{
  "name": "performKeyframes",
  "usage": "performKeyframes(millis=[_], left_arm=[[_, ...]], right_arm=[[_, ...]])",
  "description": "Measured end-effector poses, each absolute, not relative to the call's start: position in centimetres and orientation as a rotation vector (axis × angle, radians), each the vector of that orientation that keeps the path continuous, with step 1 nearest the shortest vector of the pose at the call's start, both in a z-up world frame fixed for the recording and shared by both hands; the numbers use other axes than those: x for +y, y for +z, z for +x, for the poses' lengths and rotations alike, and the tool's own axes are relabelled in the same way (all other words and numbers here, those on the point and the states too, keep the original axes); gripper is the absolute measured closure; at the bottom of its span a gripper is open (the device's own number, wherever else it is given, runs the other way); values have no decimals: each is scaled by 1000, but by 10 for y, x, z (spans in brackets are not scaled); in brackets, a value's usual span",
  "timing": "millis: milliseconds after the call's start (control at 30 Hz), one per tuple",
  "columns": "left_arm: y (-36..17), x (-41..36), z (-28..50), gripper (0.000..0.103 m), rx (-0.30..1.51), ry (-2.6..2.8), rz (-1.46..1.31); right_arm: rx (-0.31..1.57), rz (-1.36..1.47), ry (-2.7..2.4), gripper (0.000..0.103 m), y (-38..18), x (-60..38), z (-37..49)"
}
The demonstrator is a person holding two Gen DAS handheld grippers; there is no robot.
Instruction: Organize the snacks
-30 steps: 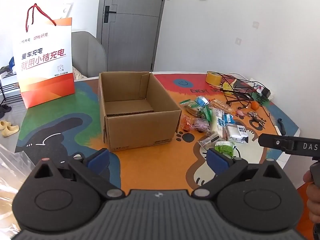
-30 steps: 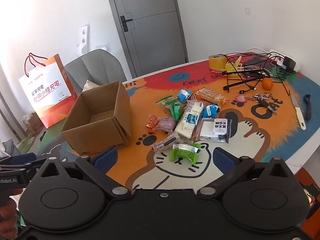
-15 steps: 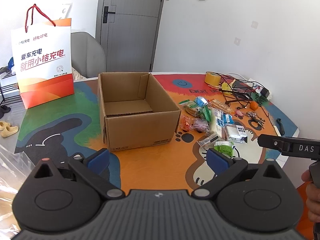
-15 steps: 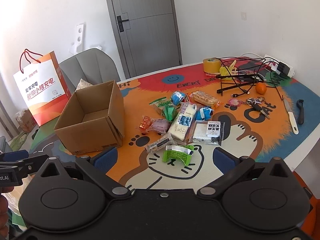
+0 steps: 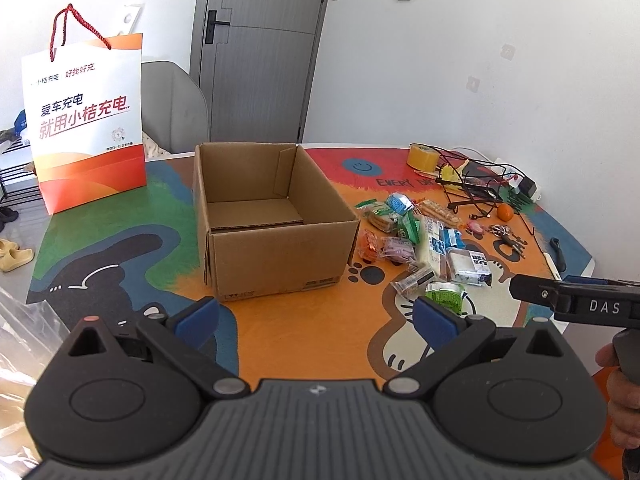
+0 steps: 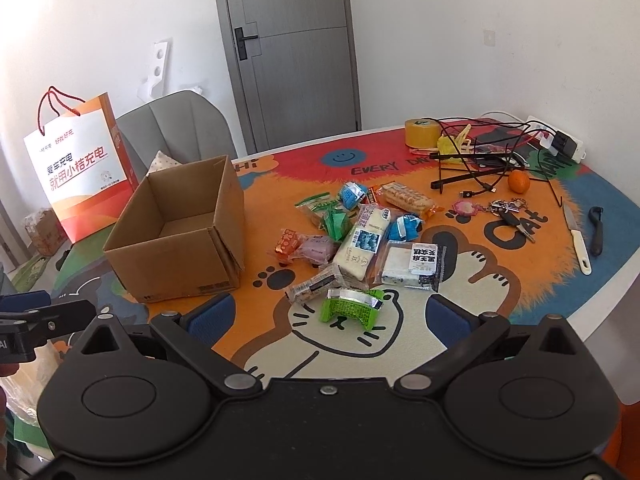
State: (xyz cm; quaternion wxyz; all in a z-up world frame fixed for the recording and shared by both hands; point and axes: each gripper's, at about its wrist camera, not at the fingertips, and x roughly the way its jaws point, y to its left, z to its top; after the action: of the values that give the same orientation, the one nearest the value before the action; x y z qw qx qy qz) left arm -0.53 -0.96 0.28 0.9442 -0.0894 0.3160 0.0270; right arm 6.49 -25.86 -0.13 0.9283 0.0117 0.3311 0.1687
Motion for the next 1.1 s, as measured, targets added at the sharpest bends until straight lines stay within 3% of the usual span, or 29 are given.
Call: performKeyframes(millis=[1100], left_arm=[[3, -10, -4, 1, 649, 47, -190]], right_arm=[[682, 15, 346, 0, -2, -256, 62]])
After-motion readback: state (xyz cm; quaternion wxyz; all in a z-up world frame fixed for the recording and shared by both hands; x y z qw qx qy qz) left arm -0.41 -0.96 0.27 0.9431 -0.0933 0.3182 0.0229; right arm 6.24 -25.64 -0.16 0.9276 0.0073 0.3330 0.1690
